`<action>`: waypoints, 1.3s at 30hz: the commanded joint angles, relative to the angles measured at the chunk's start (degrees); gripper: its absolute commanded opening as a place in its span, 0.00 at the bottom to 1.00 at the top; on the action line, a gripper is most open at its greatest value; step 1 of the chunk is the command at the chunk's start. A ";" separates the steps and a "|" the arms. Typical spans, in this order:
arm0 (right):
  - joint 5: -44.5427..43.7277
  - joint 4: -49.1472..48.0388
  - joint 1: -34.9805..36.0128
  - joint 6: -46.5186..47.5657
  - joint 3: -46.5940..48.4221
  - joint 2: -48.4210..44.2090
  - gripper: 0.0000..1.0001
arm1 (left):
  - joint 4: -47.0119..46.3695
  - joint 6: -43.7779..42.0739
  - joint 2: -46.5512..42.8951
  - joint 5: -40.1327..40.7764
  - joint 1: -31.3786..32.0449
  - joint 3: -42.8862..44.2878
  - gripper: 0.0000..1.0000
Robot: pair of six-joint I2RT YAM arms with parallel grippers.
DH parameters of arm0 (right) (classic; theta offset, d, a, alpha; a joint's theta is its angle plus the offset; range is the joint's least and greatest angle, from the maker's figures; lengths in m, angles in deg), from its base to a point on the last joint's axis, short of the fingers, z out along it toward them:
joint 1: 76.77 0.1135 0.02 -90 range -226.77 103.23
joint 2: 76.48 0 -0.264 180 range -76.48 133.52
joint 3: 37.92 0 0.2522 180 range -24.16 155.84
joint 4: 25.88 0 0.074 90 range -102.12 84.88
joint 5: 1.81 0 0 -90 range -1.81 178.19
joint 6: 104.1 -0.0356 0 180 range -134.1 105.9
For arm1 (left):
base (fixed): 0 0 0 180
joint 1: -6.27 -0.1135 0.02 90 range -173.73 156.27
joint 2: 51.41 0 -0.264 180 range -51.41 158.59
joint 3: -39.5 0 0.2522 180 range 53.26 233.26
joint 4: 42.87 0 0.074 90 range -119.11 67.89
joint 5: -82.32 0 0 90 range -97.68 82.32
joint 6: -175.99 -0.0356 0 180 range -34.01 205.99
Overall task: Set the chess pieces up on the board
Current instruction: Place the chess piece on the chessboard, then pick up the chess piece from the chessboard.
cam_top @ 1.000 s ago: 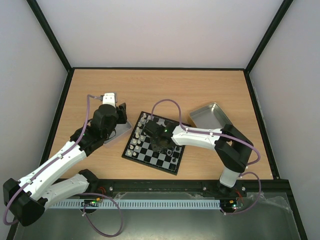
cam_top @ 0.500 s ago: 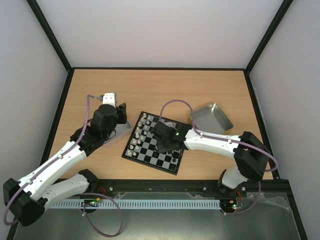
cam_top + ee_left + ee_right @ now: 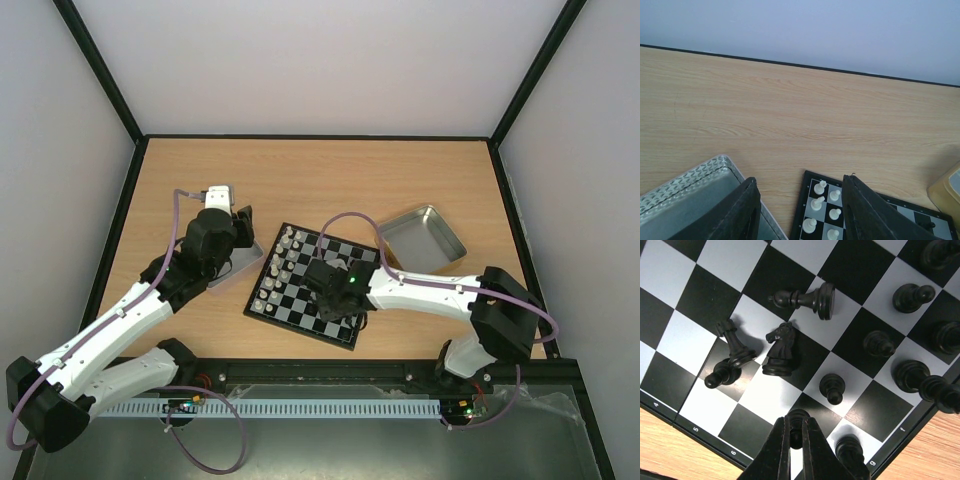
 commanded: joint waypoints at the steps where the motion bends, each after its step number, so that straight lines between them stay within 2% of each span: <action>1: -0.27 2.51 0.92 -0.51 -0.88 1.46 0.04 | -0.34 0.43 0.03 0.61 -0.29 -0.35 0.47; 8: -0.31 2.23 1.01 -0.33 -1.29 3.00 0.08 | -0.30 0.41 0.01 0.50 -0.32 -0.44 0.47; 13: -0.75 2.44 1.04 -0.44 -0.03 2.62 0.21 | -0.30 0.52 0.01 0.53 -0.29 -0.42 0.47; 15: -2.38 3.06 1.06 -1.26 1.12 2.16 0.23 | -0.30 0.43 0.01 0.53 -0.27 -0.44 0.47; 20: -3.87 2.57 1.08 -1.40 3.11 2.09 0.23 | -0.30 0.55 -0.22 0.82 -0.33 -0.46 0.47; 31: -0.27 -4.11 1.05 1.33 7.56 6.43 0.25 | 0.30 1.15 -0.67 3.02 -0.33 -0.33 0.48; 39: 1.33 -5.82 1.58 2.02 7.47 9.16 0.20 | 0.58 1.35 -0.57 3.51 -0.30 -0.29 0.48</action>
